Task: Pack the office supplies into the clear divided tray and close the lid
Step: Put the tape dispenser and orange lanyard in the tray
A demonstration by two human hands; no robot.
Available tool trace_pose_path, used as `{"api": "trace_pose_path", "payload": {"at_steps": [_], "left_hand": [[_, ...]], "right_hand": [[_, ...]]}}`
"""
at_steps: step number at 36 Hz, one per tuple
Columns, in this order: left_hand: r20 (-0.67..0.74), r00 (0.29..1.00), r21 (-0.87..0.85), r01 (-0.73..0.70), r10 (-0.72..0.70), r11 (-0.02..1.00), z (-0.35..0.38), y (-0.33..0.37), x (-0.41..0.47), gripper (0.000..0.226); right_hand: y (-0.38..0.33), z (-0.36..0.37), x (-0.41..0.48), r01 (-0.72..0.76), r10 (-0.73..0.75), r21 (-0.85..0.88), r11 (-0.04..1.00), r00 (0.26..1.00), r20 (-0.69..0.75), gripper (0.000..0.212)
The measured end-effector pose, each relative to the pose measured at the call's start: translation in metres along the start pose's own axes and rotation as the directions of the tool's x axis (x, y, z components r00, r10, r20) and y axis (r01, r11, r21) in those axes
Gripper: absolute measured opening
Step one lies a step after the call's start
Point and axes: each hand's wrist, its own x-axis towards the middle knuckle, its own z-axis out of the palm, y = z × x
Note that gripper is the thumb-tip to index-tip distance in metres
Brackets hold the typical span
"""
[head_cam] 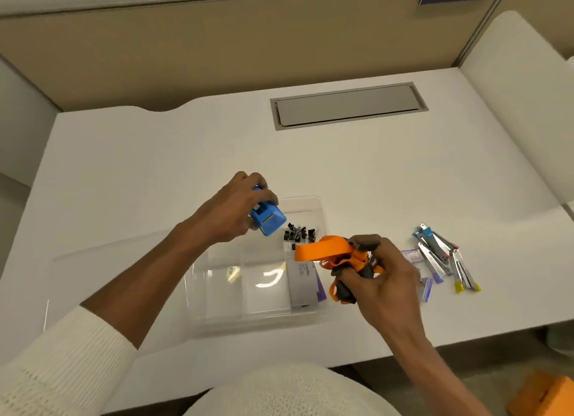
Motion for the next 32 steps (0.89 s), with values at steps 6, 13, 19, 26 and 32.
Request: {"api": "trace_pose_path", "payload": {"at_steps": [6, 13, 19, 26, 32], "left_hand": [[0.048, 0.995, 0.159, -0.088, 0.082, 0.983, 0.016, -0.008, -0.011, 0.067], [0.222, 0.942, 0.344, -0.317, 0.251, 0.884, 0.020, 0.000, 0.000, 0.055], [0.325, 0.897, 0.414, -0.420, 0.300, 0.808, 0.018, -0.002, 0.010, 0.054], [0.425, 0.820, 0.465, -0.561, 0.384, 0.685, 0.027, -0.011, 0.013, 0.047], [0.435, 0.816, 0.449, -0.563, 0.380, 0.694, 0.038, -0.017, 0.015, 0.040]], "right_hand": [[-0.024, 0.044, -0.012, -0.034, 0.017, 0.107, 0.994, 0.988, 0.152, 0.042], [-0.019, 0.101, -0.019, -0.024, 0.060, -0.132, 0.991, 0.961, 0.270, 0.034], [-0.005, 0.128, -0.022, -0.021, 0.122, -0.301, 0.954, 0.939, 0.323, 0.040], [-0.001, 0.150, -0.029, 0.115, 0.074, -0.478, 0.871, 0.931, 0.358, 0.038], [0.008, 0.168, -0.032, 0.270, -0.009, -0.626, 0.732, 0.922, 0.386, 0.041]]}}
